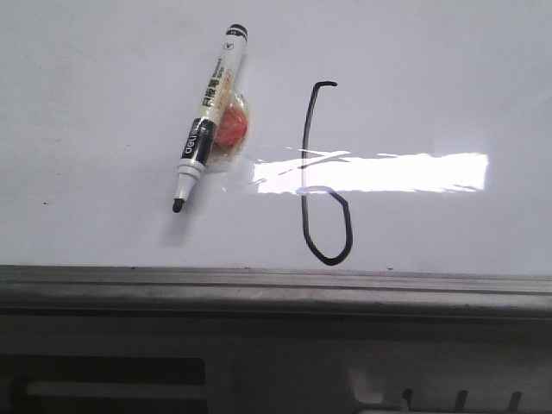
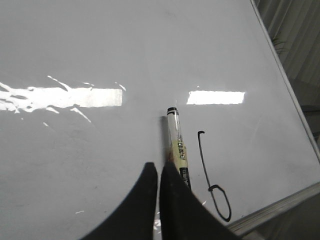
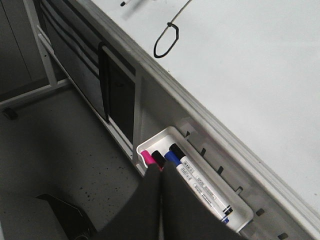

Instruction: Write number 6 on whiteboard

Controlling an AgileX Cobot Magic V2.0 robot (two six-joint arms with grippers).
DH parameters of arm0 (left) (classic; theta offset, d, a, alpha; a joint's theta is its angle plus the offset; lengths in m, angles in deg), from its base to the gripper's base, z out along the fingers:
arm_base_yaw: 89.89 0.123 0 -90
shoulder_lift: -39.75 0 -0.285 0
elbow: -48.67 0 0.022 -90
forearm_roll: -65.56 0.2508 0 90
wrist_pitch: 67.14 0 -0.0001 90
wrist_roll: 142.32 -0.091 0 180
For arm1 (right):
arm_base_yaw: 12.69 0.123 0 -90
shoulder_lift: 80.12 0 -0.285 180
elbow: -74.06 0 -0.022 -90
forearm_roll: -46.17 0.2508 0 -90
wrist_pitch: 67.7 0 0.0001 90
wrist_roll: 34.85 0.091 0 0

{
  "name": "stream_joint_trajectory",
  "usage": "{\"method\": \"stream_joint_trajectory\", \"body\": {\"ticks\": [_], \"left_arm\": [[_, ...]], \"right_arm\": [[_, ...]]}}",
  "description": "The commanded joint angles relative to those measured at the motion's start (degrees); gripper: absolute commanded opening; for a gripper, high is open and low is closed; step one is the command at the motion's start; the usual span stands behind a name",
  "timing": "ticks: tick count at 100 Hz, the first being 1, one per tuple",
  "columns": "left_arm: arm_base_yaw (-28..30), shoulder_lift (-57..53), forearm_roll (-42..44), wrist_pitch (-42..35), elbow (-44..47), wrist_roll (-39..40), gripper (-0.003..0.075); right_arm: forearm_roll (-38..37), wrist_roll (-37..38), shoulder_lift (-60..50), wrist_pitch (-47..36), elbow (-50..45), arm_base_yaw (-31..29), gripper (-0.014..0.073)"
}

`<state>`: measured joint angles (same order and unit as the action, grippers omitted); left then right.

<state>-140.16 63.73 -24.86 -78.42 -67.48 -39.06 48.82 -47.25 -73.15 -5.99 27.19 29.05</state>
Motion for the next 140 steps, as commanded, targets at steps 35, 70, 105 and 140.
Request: {"method": "stream_joint_trajectory", "body": {"ticks": [35, 70, 105, 140], "left_arm": [[23.2, -12.2, 69.4, 13.1, 12.8, 61.7, -0.0019], [37.1, -18.2, 85.1, 19.1, 16.1, 74.9, -0.0019], [38.3, -18.2, 79.8, 28.4, 16.1, 75.0, -0.0019], [38.3, -18.2, 79.8, 28.4, 16.1, 75.0, -0.0019]], "right_arm": [[-0.5, -0.1, -0.7, -3.5, 1.2, -0.3, -0.0064], [-0.5, -0.1, -0.7, -3.4, 1.2, -0.3, -0.0064], [-0.5, -0.1, -0.7, -3.4, 1.2, -0.3, -0.0064], [-0.5, -0.1, -0.7, -3.3, 1.2, -0.3, -0.0064]]}}
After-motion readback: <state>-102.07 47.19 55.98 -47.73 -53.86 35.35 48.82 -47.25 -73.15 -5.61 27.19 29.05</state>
